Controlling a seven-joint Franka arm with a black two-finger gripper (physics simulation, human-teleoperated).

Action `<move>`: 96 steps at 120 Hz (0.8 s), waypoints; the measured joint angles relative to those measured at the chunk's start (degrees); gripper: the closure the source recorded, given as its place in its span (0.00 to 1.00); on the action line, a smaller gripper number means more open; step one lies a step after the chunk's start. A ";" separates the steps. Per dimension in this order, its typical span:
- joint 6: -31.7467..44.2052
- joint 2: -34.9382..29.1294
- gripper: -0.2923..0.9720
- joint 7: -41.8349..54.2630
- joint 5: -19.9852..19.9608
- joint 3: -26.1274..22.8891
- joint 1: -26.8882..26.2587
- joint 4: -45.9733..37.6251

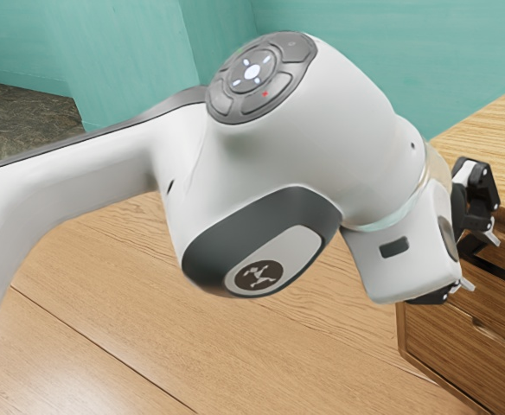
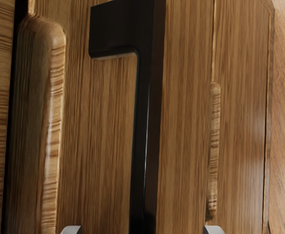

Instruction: Pull the drawer handle with one arm to open the drawer

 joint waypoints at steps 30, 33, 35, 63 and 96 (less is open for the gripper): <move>0.57 0.61 0.54 0.49 0.17 -0.38 -0.02 0.10; 0.55 0.53 0.54 0.57 0.13 -0.59 0.10 0.09; 0.55 0.48 0.54 0.61 0.11 -0.71 0.13 0.09; 0.48 0.34 0.55 1.08 0.19 -2.36 -0.76 0.00; 0.49 0.56 0.56 0.96 0.19 -2.36 -2.88 -1.27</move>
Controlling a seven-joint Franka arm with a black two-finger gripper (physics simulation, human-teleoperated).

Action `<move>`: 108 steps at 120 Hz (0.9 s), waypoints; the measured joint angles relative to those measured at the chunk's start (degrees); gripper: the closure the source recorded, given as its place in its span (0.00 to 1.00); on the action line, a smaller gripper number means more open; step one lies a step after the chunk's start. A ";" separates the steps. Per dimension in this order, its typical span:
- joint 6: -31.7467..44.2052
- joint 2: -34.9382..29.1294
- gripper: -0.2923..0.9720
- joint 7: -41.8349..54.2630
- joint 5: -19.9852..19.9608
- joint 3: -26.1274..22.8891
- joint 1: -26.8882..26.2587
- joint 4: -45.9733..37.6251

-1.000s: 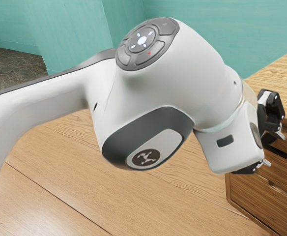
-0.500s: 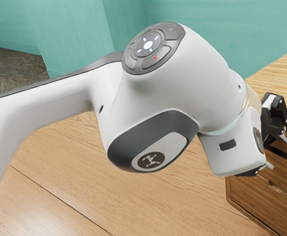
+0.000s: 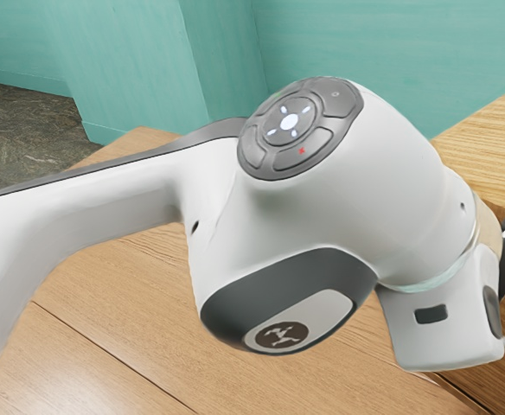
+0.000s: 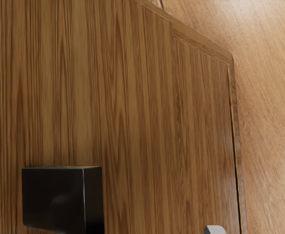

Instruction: Pull the drawer handle with one arm to open the drawer

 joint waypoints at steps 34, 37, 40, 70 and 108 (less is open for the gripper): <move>-0.03 -3.69 0.59 -0.24 0.01 -0.26 -0.21 -4.38; -0.02 -3.99 0.59 -0.25 0.02 -0.20 -0.30 -4.79; 0.01 -4.49 0.61 -0.28 0.04 -0.17 -0.37 -5.25; -0.35 -10.33 0.75 -0.50 -0.27 -0.29 -1.06 -10.05; -1.38 -13.33 0.65 -1.51 -0.55 -0.23 -1.81 -12.98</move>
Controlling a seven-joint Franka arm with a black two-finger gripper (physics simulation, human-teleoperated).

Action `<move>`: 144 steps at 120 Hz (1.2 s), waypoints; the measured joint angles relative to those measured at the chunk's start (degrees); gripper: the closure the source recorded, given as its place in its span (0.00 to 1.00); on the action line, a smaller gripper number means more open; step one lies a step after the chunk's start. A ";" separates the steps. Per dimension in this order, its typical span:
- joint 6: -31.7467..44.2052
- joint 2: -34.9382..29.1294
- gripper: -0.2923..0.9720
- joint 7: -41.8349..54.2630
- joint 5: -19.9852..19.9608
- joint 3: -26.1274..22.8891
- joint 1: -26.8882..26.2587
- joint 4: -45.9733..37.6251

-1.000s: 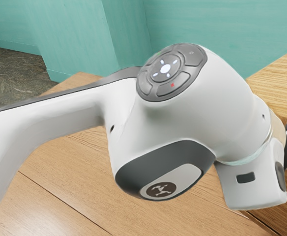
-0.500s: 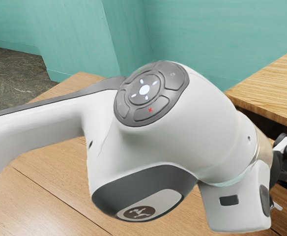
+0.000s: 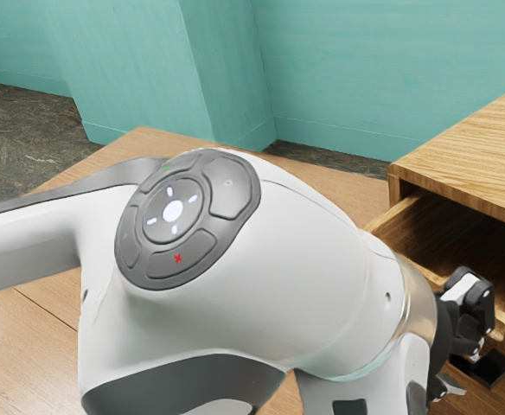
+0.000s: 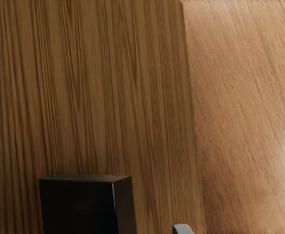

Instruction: Pull the drawer handle with one arm to open the drawer

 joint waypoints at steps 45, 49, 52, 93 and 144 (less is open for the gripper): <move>-2.67 -5.30 0.64 -2.00 -1.93 0.12 0.90 -4.37; -2.74 -5.81 0.64 -2.14 -2.19 0.12 1.13 -4.85; -2.79 -6.28 0.65 -2.24 -2.37 0.09 1.28 -5.19; -3.89 -11.63 0.61 -3.23 -5.32 -2.26 2.79 -8.82; -7.10 -17.54 0.63 -3.95 -8.69 -4.15 4.18 -12.13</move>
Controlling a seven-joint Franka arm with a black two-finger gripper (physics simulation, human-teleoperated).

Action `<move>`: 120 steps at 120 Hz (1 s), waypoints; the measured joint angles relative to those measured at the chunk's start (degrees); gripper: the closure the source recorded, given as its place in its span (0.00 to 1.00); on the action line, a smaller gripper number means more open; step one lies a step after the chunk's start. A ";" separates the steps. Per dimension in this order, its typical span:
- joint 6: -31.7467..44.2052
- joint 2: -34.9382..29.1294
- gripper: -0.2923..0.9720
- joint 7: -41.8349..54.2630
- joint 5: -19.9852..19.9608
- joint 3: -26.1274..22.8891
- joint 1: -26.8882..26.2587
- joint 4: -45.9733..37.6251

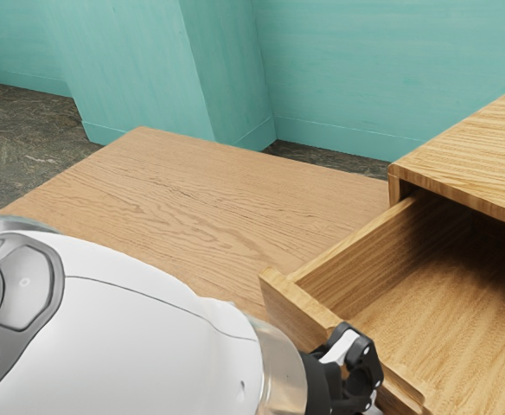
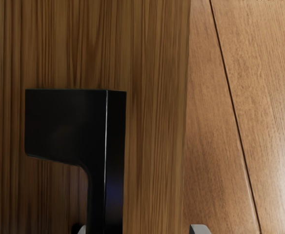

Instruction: Pull the drawer handle with one arm to open the drawer

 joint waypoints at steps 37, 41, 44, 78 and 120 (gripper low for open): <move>-2.65 -3.44 0.65 -0.24 -1.96 -2.75 1.76 -0.51; -2.91 -3.68 0.64 -0.25 -2.14 -3.07 1.99 -0.51; -3.14 -3.90 0.64 -0.26 -2.26 -3.23 2.14 -0.51; -4.87 -4.65 0.61 -0.39 -3.12 -3.92 2.79 -0.44; -6.48 -4.64 0.52 -0.47 -3.18 -4.05 2.79 2.17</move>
